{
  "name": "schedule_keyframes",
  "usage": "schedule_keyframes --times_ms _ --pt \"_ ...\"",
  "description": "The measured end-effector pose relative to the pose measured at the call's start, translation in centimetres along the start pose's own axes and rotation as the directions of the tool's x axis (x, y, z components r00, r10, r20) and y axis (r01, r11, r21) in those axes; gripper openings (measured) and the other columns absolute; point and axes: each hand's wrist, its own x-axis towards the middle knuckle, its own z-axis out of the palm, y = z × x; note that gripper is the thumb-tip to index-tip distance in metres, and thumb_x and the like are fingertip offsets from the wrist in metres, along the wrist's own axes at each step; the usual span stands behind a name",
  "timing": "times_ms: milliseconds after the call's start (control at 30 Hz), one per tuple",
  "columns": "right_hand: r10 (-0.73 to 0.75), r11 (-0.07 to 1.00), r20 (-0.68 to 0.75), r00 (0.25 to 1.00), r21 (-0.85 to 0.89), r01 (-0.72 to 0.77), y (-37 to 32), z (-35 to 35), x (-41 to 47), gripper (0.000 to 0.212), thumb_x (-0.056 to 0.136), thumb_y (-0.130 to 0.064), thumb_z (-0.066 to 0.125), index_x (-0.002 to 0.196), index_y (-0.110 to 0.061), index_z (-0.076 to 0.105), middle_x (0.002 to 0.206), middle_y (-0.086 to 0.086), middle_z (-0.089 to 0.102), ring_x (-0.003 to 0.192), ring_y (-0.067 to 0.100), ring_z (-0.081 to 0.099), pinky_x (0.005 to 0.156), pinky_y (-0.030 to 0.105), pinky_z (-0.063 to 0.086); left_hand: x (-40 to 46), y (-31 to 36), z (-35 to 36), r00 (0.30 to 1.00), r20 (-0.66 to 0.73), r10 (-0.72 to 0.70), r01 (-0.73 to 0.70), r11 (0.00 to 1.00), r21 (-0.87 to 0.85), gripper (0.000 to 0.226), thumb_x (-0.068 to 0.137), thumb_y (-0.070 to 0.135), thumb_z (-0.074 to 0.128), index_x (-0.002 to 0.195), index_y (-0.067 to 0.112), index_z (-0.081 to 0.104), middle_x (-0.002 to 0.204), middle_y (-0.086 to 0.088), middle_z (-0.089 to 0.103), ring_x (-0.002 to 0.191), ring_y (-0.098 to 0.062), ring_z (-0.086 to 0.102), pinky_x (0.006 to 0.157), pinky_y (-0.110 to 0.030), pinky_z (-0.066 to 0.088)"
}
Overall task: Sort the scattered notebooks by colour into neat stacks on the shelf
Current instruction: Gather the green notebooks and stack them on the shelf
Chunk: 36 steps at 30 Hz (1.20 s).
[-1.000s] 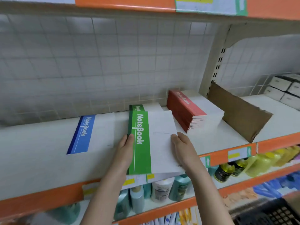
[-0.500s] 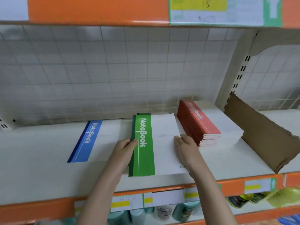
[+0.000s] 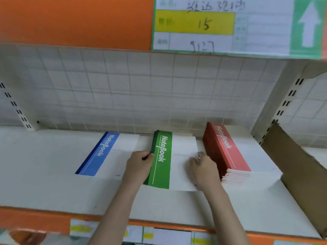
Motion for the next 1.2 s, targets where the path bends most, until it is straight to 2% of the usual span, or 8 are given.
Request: schedule_keyframes --times_ms 267,500,633,733,800,900,1100,1200 --pt "-0.039 0.991 0.015 0.999 -0.131 0.041 -0.3 0.5 2.4 0.027 0.091 -0.020 0.051 0.108 0.002 0.053 0.112 0.016 0.052 0.102 0.031 0.052 0.077 0.031 0.037 2.6 -0.4 0.7 0.997 -0.077 -0.008 0.014 0.996 0.085 0.030 0.093 0.015 0.048 0.069 0.001 0.061 0.060 -0.007 0.059 0.050 -0.013 0.051 0.040 -0.012 0.033" --pt "-0.007 0.988 -0.019 1.000 -0.157 0.004 -0.5 1.1 4.0 0.030 0.094 -0.019 0.049 0.115 0.001 0.052 0.121 0.017 0.047 0.102 0.032 0.052 0.080 0.030 0.039 4.0 0.6 1.9 0.996 -0.082 0.034 -0.024 0.992 0.121 0.030 0.094 0.009 0.043 0.079 -0.008 0.062 0.071 -0.019 0.062 0.058 -0.018 0.051 0.053 -0.024 0.036" --pt "-0.005 0.984 -0.021 1.000 -0.180 0.001 -0.2 1.4 4.2 0.032 0.093 -0.018 0.048 0.119 0.001 0.050 0.121 0.016 0.045 0.098 0.033 0.054 0.075 0.029 0.037 3.7 0.5 2.5 0.997 -0.059 0.043 -0.034 0.990 0.136 0.030 0.094 0.004 0.040 0.078 -0.012 0.059 0.072 -0.017 0.053 0.057 -0.018 0.045 0.044 -0.021 0.031" --pt "-0.006 0.979 -0.032 0.999 -0.205 0.000 0.1 1.7 4.1 0.031 0.093 -0.019 0.047 0.116 0.001 0.053 0.118 0.017 0.047 0.103 0.035 0.051 0.083 0.032 0.040 3.7 0.3 2.7 0.992 -0.090 0.092 -0.070 0.971 0.231 0.029 0.095 0.006 0.038 0.088 -0.004 0.064 0.093 -0.019 0.054 0.075 -0.018 0.051 0.046 -0.010 0.034" --pt "-0.005 0.975 -0.022 1.000 -0.223 0.000 0.4 1.9 4.2 0.030 0.093 -0.020 0.046 0.113 0.001 0.054 0.117 0.019 0.048 0.106 0.035 0.048 0.087 0.032 0.037 4.0 0.0 2.8 0.992 -0.073 0.106 -0.082 0.958 0.274 0.029 0.096 0.007 0.037 0.094 0.000 0.065 0.101 -0.018 0.057 0.096 -0.023 0.052 0.064 -0.017 0.041" --pt "0.019 0.993 0.041 0.999 -0.118 -0.013 0.6 2.0 4.4 0.029 0.094 -0.020 0.047 0.113 0.001 0.053 0.118 0.021 0.051 0.110 0.034 0.046 0.085 0.030 0.035 4.8 -0.4 3.3 0.999 -0.010 0.035 -0.032 0.985 0.169 0.028 0.095 0.005 0.034 0.094 -0.004 0.060 0.101 -0.022 0.060 0.095 -0.035 0.057 0.078 -0.042 0.047" --pt "0.042 0.997 0.153 0.987 0.055 -0.051 0.7 2.0 5.0 0.033 0.096 -0.024 0.049 0.117 0.000 0.049 0.125 0.017 0.048 0.116 0.031 0.047 0.093 0.029 0.036 5.1 -0.7 3.9 0.999 -0.031 -0.021 0.019 0.998 -0.056 0.030 0.096 0.005 0.033 0.104 -0.001 0.061 0.106 -0.017 0.062 0.093 -0.032 0.060 0.077 -0.037 0.048" --pt "0.037 0.990 0.176 0.984 0.124 -0.059 1.2 2.0 4.9 0.046 0.097 -0.025 0.048 0.136 -0.001 0.040 0.142 0.014 0.040 0.131 0.027 0.038 0.104 0.026 0.029 5.0 -0.5 3.6 0.998 0.008 -0.058 0.059 0.983 -0.175 0.030 0.100 0.009 0.033 0.104 0.001 0.061 0.106 -0.021 0.065 0.093 -0.033 0.062 0.076 -0.032 0.046"
